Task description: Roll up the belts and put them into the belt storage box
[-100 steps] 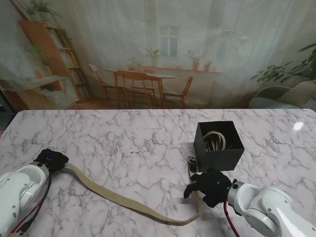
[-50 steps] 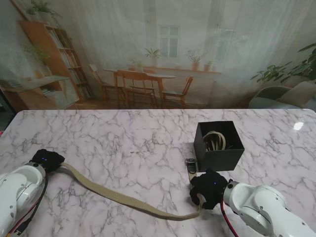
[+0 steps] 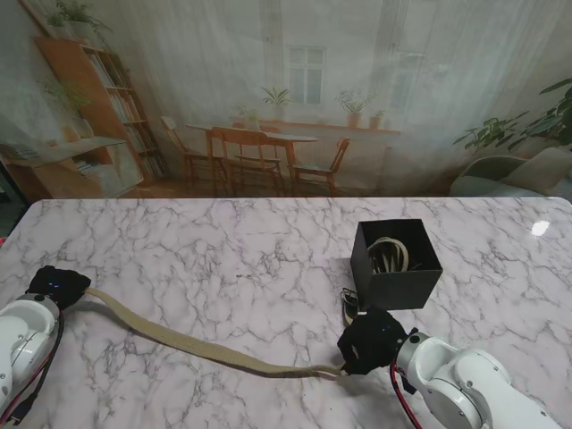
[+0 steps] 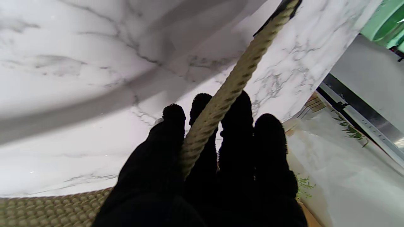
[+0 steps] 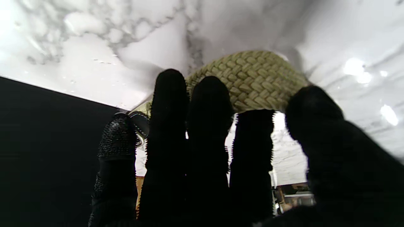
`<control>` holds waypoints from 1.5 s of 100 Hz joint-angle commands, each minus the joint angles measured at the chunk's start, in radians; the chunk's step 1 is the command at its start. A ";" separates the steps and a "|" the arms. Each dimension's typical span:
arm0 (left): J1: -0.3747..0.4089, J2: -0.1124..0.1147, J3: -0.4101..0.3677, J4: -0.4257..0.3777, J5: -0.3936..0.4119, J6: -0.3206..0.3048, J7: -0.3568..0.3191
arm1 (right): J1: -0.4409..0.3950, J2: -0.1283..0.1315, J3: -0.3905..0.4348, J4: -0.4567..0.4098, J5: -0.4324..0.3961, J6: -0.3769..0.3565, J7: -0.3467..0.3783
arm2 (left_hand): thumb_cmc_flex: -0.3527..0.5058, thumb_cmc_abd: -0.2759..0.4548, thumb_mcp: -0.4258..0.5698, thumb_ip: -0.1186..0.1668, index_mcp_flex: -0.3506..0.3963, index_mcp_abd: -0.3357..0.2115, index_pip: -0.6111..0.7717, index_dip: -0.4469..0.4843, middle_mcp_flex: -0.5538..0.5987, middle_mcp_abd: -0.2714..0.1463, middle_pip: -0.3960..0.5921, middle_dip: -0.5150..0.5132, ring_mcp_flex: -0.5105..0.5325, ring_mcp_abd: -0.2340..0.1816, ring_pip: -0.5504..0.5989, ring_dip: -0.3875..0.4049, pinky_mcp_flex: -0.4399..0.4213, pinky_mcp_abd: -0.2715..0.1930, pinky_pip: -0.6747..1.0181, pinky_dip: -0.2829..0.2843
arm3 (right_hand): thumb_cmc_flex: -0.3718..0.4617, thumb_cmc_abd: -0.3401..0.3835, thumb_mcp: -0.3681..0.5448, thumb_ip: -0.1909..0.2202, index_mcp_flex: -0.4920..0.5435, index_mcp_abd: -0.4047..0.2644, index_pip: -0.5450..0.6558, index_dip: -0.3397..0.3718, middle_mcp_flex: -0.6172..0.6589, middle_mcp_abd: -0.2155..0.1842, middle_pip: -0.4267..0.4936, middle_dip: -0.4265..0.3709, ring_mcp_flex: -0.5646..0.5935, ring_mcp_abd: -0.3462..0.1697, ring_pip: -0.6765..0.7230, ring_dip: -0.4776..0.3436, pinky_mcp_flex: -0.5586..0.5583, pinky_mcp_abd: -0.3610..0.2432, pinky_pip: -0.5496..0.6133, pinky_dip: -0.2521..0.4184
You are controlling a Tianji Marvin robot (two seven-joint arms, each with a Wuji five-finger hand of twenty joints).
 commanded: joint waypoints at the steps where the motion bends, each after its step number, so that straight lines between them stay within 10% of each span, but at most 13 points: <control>1: 0.001 0.006 -0.001 0.013 0.003 0.019 -0.009 | -0.004 -0.011 -0.021 -0.012 -0.007 0.019 0.000 | 0.085 0.052 0.027 0.014 0.019 -0.089 0.067 0.015 0.003 0.015 0.024 0.002 0.000 0.055 0.017 0.009 -0.022 -0.018 0.017 0.034 | -0.012 0.079 0.013 0.035 0.054 0.087 -0.021 -0.027 0.065 0.027 0.113 0.028 0.092 -0.005 0.076 0.021 0.036 0.006 0.052 0.017; 11: -0.008 0.006 0.013 0.031 0.008 0.049 -0.028 | 0.011 -0.013 -0.056 -0.013 0.076 0.061 0.027 | 0.085 0.045 0.030 0.015 0.014 -0.069 0.027 -0.023 -0.006 0.020 0.012 -0.008 -0.015 0.063 0.006 0.004 -0.037 -0.006 0.012 0.035 | -0.052 0.147 -0.004 0.090 0.008 0.148 -0.152 -0.001 0.066 0.054 0.033 -0.065 0.076 0.022 0.036 0.005 0.036 0.004 0.076 0.001; 16: -0.020 0.008 0.031 0.052 0.005 0.059 -0.023 | 0.022 -0.010 -0.072 -0.014 0.101 0.070 0.066 | 0.085 0.045 0.028 0.014 0.004 -0.058 0.005 -0.044 -0.019 0.022 0.002 -0.017 -0.027 0.067 -0.004 0.000 -0.046 -0.002 0.008 0.035 | -0.093 0.182 -0.036 0.143 -0.059 0.164 -0.279 0.122 0.047 0.057 -0.035 -0.067 0.039 0.031 0.005 0.008 0.024 -0.002 0.078 -0.003; 26: -0.045 0.011 0.074 0.089 -0.014 0.074 -0.016 | 0.048 -0.006 -0.096 0.002 0.100 0.071 0.082 | 0.082 0.055 -0.065 0.019 -0.038 -0.047 -0.065 -0.104 -0.071 0.037 -0.037 -0.054 -0.078 0.074 -0.061 -0.027 -0.086 0.016 -0.020 0.033 | -0.130 0.197 -0.091 0.148 -0.206 0.155 -0.353 0.134 -0.069 0.057 -0.123 -0.075 -0.049 0.037 -0.059 -0.013 -0.002 -0.012 0.068 -0.003; 47: -0.084 0.013 0.121 0.126 -0.038 0.097 -0.002 | 0.010 -0.019 -0.041 -0.004 0.083 0.030 -0.042 | -0.258 0.115 -0.141 0.037 -0.252 0.073 -0.453 -0.249 -0.452 0.101 -0.230 -0.217 -0.342 0.089 -0.272 -0.151 -0.272 0.028 -0.248 -0.019 | -0.103 0.185 -0.103 0.154 -0.300 0.036 -0.356 0.139 -0.125 0.067 -0.135 -0.055 -0.084 0.053 -0.056 -0.009 -0.013 -0.010 0.066 0.006; 67: -0.055 0.008 0.065 0.053 -0.009 0.056 0.017 | -0.055 -0.024 0.048 -0.050 -0.026 -0.018 -0.123 | -0.335 0.073 -0.145 0.032 -0.331 0.096 -0.551 -0.306 -0.632 0.144 -0.313 -0.300 -0.442 0.097 -0.334 -0.211 -0.330 0.044 -0.333 -0.047 | 0.007 0.174 -0.009 0.151 -0.443 -0.062 -0.359 0.052 -0.198 0.044 -0.175 -0.043 -0.125 0.042 -0.082 -0.022 -0.029 -0.014 0.041 0.003; 91: 0.032 -0.004 -0.013 -0.113 0.031 -0.041 0.042 | -0.066 -0.005 0.089 -0.073 -0.221 -0.071 -0.063 | -0.321 0.102 -0.143 0.031 -0.213 0.060 -0.507 -0.280 -0.546 0.112 -0.293 -0.300 -0.474 0.091 -0.378 -0.268 -0.348 0.094 -0.400 -0.071 | 0.065 0.054 0.116 0.159 -0.694 -0.176 -0.432 -0.007 -0.609 0.068 -0.318 -0.090 -0.337 0.021 -0.204 -0.064 -0.112 -0.028 -0.054 -0.006; 112: 0.108 -0.016 -0.042 -0.269 0.036 -0.131 0.064 | -0.007 0.002 0.029 -0.017 -0.233 -0.076 -0.065 | -0.319 0.130 -0.148 0.030 -0.054 0.027 -0.426 -0.221 -0.351 0.076 -0.258 -0.255 -0.399 0.087 -0.372 -0.270 -0.323 0.131 -0.394 -0.050 | 0.109 -0.003 0.205 0.171 -0.812 -0.200 -0.494 -0.071 -0.875 0.144 -0.298 -0.164 -0.472 0.022 -0.154 -0.065 -0.153 -0.039 -0.074 0.002; 150: 0.163 -0.021 -0.050 -0.419 0.044 -0.251 0.122 | 0.035 0.013 -0.018 0.039 -0.288 -0.072 -0.075 | -0.322 0.132 -0.147 0.029 -0.019 0.003 -0.408 -0.196 -0.299 0.059 -0.264 -0.235 -0.361 0.074 -0.374 -0.260 -0.305 0.136 -0.371 -0.029 | 0.130 -0.017 0.290 0.173 -0.687 -0.203 -0.372 -0.002 -0.905 0.127 -0.298 -0.244 -0.476 0.016 -0.139 -0.093 -0.130 -0.048 -0.064 0.002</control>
